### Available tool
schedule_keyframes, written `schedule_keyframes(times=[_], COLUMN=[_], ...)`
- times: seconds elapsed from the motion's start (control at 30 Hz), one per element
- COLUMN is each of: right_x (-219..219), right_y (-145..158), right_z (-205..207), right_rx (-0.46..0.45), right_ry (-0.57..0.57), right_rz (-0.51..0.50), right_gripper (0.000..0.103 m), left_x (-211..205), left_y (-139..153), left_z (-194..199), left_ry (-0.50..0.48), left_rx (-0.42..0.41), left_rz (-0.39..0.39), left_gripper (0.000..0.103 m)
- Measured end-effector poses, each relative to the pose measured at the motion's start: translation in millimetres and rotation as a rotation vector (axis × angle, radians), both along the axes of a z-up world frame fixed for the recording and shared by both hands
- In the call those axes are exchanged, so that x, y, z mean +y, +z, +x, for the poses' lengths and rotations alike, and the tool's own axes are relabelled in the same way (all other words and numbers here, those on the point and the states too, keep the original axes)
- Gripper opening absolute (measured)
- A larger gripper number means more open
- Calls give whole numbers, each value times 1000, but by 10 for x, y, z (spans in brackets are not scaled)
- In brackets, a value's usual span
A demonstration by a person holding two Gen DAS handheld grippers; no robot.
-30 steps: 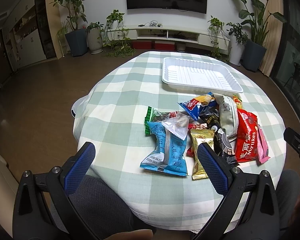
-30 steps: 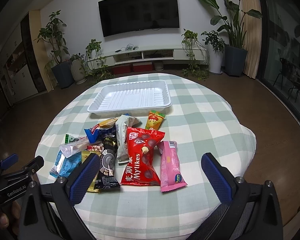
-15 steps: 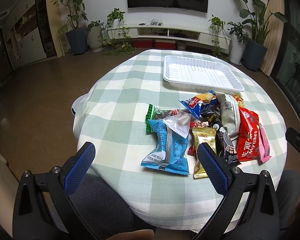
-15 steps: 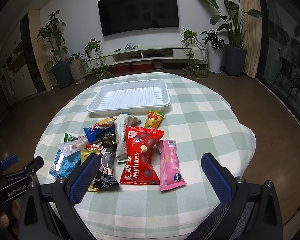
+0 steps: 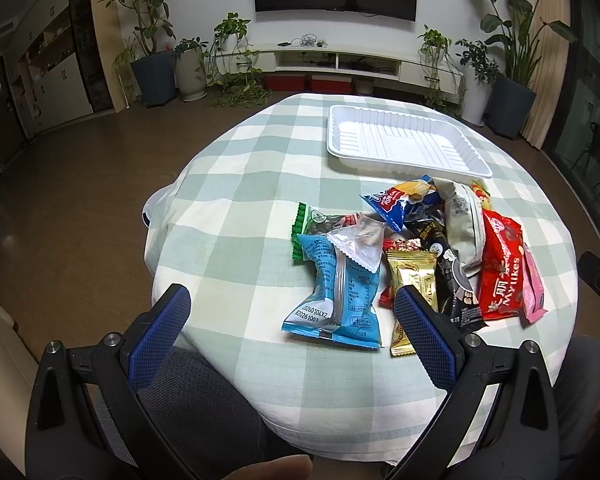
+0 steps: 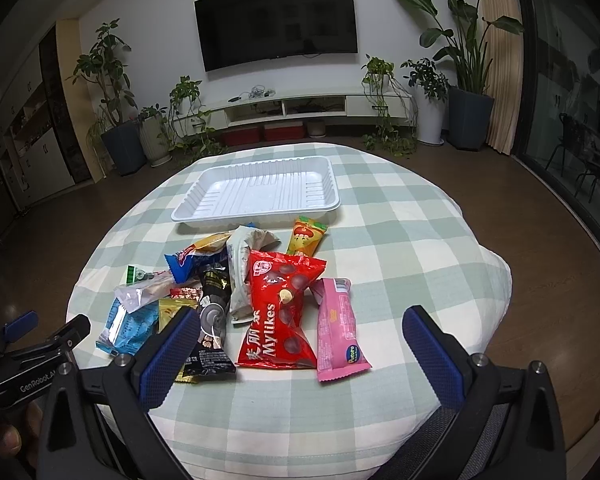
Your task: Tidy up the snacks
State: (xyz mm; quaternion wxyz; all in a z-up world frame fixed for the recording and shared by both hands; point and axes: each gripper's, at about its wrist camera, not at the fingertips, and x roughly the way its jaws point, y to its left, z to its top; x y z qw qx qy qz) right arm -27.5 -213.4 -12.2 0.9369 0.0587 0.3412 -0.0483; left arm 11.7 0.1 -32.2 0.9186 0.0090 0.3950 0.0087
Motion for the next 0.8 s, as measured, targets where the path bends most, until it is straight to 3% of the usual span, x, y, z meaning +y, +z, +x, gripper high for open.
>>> schedule_keyframes(times=[0.33,0.43,0.53,0.63,0.73,0.8], right_x=[-52,-135,-206,-274,-337,-362], right_y=[-69,-78,-68,-48,-108,-147], right_z=[-53,-26,-45,-30,5,59], right_rx=[2,7,-8,-22,-15,11], right_ry=[-8,-14,-17,-4,3,8], right_rz=[14,44,72,113,165,196], right_gripper=[103,103,103,103,103,103], left_x=[69,158,306,397,526,503], left_y=[-56,-63,-137,-280,-340,-351], left_z=[40,49,80,109,149,207], left_ry=[10,-61,-155,-134,-98,-90], left_rx=[-8,-23,21,124,125,137], left_rz=[-11,-86,-214,-223,-303,-293], left_gripper=[103,103,103,103,103,103])
